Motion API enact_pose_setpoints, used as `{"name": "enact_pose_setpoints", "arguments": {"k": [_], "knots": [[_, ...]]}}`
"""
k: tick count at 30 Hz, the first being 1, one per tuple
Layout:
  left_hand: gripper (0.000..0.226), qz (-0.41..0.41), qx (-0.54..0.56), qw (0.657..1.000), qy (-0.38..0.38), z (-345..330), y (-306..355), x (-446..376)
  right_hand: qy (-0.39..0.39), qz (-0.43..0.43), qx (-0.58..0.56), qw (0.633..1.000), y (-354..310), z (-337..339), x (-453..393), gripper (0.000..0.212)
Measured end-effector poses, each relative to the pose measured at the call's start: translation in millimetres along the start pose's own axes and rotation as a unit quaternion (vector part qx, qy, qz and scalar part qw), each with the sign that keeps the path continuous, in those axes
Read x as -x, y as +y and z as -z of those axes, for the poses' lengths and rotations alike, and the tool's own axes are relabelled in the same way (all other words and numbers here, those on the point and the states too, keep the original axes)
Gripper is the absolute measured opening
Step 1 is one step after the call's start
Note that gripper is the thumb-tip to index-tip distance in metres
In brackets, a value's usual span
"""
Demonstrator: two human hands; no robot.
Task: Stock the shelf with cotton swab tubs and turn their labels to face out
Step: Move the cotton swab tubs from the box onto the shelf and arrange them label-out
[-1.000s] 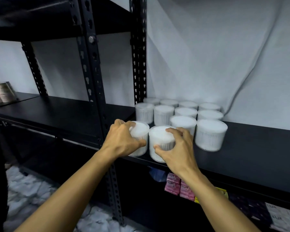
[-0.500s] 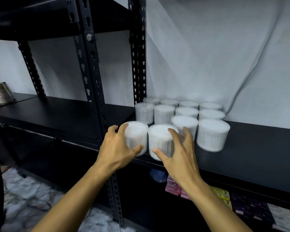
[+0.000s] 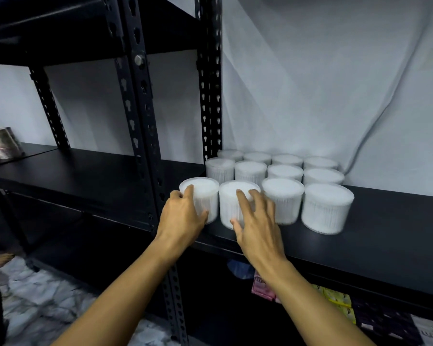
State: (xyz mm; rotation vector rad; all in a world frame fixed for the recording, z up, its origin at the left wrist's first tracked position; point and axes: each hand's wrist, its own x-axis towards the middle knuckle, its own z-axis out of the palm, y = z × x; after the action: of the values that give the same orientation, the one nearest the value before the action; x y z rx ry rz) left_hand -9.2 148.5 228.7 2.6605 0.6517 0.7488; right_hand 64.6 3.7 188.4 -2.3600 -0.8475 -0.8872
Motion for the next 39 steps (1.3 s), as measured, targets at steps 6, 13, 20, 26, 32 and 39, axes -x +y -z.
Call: {"name": "enact_pose_setpoints", "arguments": {"k": [6,13,20,26,32,39], "knots": [[0.069,0.008,0.026,1.0,-0.012,-14.1,-0.6,-25.0,-0.025,-0.007,0.079,0.997,-1.2,-14.2,-18.1,0.072],[0.071,0.002,0.048,0.999,-0.009,-25.9,-4.5,-43.5,-0.024,0.002,0.135,0.991,0.9,-24.6,-29.4,0.076],[0.071,-0.004,0.069,0.998,-0.004,-31.5,-6.6,-52.9,-0.02,-0.012,0.153,0.988,-0.1,-27.3,-32.7,0.077],[0.073,-0.006,0.065,0.998,-0.005,-34.9,-7.5,-57.8,-0.028,-0.024,0.146,0.989,-0.5,-29.7,-34.4,0.079],[0.073,-0.007,0.053,0.999,-0.005,-36.4,-5.9,-58.7,-0.031,-0.033,0.15,0.988,-2.1,-30.1,-34.3,0.079],[0.074,-0.013,0.05,0.999,-0.004,-36.4,-7.0,-58.0,-0.025,-0.024,0.175,0.984,-0.5,-31.7,-33.6,0.076]]}}
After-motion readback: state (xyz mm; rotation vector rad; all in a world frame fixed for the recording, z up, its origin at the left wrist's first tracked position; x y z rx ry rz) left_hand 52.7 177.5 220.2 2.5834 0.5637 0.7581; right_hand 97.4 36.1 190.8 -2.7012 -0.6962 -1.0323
